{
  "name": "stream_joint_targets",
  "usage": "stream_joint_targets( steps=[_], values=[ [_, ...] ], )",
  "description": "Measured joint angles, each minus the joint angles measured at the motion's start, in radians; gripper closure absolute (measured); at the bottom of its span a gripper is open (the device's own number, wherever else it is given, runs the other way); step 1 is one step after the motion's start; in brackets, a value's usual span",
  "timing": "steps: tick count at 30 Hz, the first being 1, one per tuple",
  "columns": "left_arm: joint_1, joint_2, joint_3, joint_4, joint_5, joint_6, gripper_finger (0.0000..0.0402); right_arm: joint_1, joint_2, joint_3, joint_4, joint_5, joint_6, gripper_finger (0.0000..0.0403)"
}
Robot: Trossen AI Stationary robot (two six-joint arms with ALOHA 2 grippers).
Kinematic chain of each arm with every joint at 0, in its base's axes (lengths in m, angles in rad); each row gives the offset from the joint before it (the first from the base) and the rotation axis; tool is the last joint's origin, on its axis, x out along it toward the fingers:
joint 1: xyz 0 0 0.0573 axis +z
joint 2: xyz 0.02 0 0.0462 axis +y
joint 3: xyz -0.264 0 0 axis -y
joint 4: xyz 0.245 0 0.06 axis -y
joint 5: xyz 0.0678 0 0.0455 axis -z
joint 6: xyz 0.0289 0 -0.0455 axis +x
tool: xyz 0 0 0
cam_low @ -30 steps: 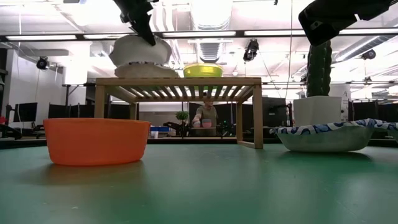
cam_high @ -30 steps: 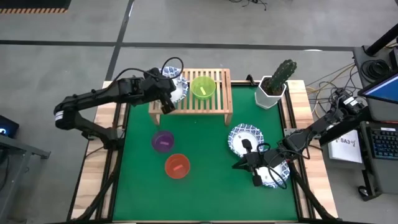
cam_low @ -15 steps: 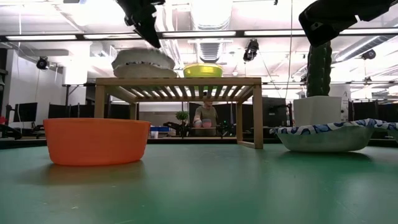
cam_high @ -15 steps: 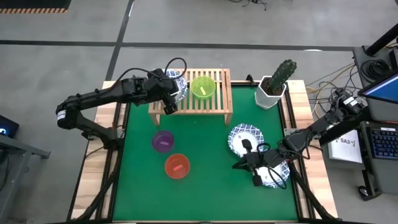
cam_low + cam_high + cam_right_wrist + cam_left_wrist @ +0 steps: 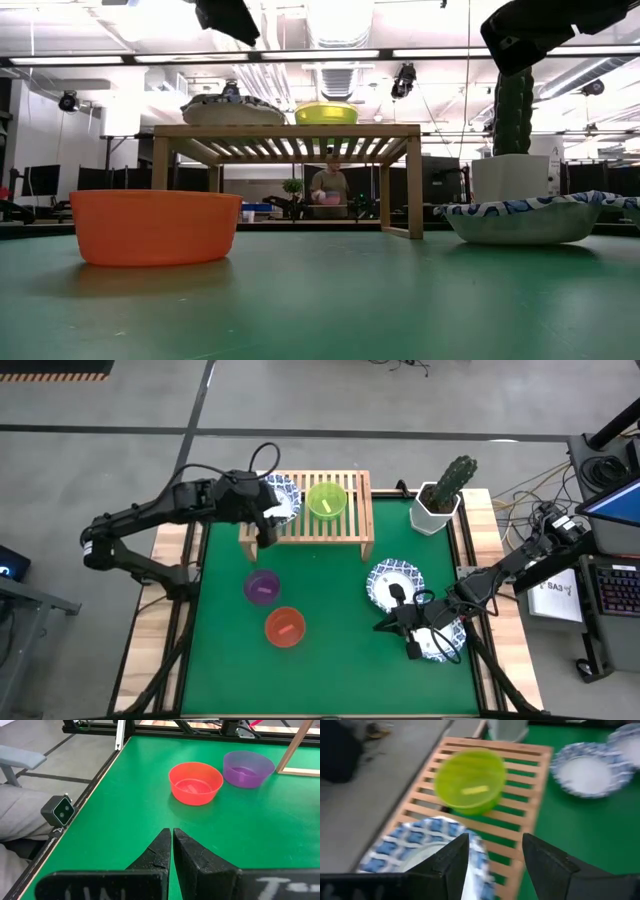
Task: Place and stack bowls onto a shelf
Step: Stack the small purple bowl on top of the small yellow bowl on the shelf
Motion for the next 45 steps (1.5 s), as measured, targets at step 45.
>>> stream_joint_targets(
  steps=[45],
  values=[
    [-0.667, -0.042, -0.710, 0.101, -0.125, -0.542, 0.0178, -0.061, 0.001, 0.000, 0.003, 0.073, 0.114, 0.0394]
  ],
)
